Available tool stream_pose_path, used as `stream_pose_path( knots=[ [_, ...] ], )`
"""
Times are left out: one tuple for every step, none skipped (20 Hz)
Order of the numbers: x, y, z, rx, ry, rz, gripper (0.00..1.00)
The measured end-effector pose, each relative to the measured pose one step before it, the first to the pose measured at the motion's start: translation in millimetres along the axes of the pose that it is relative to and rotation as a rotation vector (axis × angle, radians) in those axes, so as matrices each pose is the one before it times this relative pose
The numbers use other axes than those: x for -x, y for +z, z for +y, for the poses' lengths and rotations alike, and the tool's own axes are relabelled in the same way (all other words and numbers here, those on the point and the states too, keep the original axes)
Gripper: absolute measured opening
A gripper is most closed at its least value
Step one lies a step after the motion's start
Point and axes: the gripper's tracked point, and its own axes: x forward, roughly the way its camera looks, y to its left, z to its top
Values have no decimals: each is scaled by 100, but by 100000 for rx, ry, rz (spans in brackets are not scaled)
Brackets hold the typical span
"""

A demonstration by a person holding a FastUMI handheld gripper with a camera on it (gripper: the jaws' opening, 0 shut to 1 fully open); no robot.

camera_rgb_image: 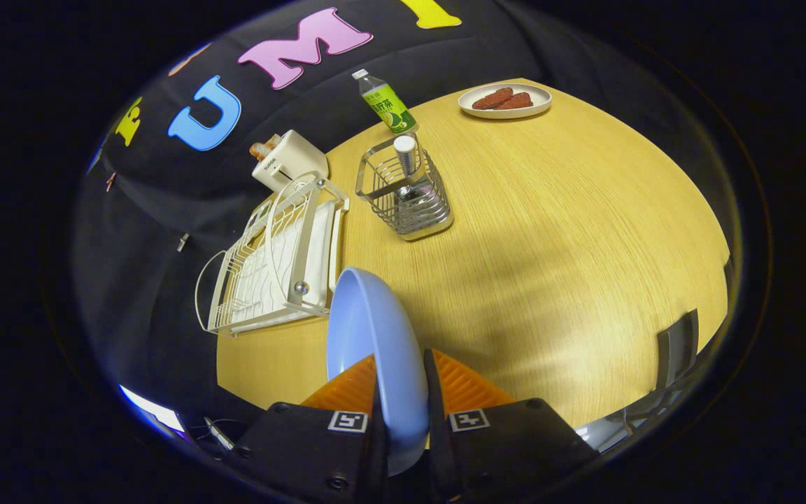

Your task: Take the plate from the dish rack, then take the spoon from the basket and place it into the plate.

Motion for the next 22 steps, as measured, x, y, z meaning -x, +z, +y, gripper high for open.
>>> stream_pose_path(
  knots=[
    [50,106,-2,-523,650,-27,28],
    [-87,-155,-236,156,-446,303,29],
    [-119,-45,-554,656,-1545,147,30],
    [-138,-58,-613,214,-1767,308,31],
    [78,140,-291,-760,-1037,121,33],
    [-399,35,-167,-1067,-601,157,34],
    [-285,201,-354,-428,-1857,-49,35],
    [51,-50,-545,448,-2205,-27,37],
    [54,-55,-531,569,-2230,41,39],
    [155,-86,-237,364,-711,-392,42],
    [155,303,26,-495,323,-875,45],
    [182,211,41,-484,70,-850,46],
    [168,283,51,16,-119,-1118,47],
    [174,207,66,450,-125,-805,48],
    [286,249,107,932,30,-637,55],
    [133,281,78,1204,-74,-952,57],
    [167,271,42,1272,-247,-801,61],
    [313,105,74,1249,-279,-507,65],
    [209,261,109,1298,-125,-853,73],
    [330,236,156,1376,-234,-944,78],
    [358,428,98,1490,-441,-1102,88],
    [417,420,69,1646,-613,-1554,91]
  ],
)
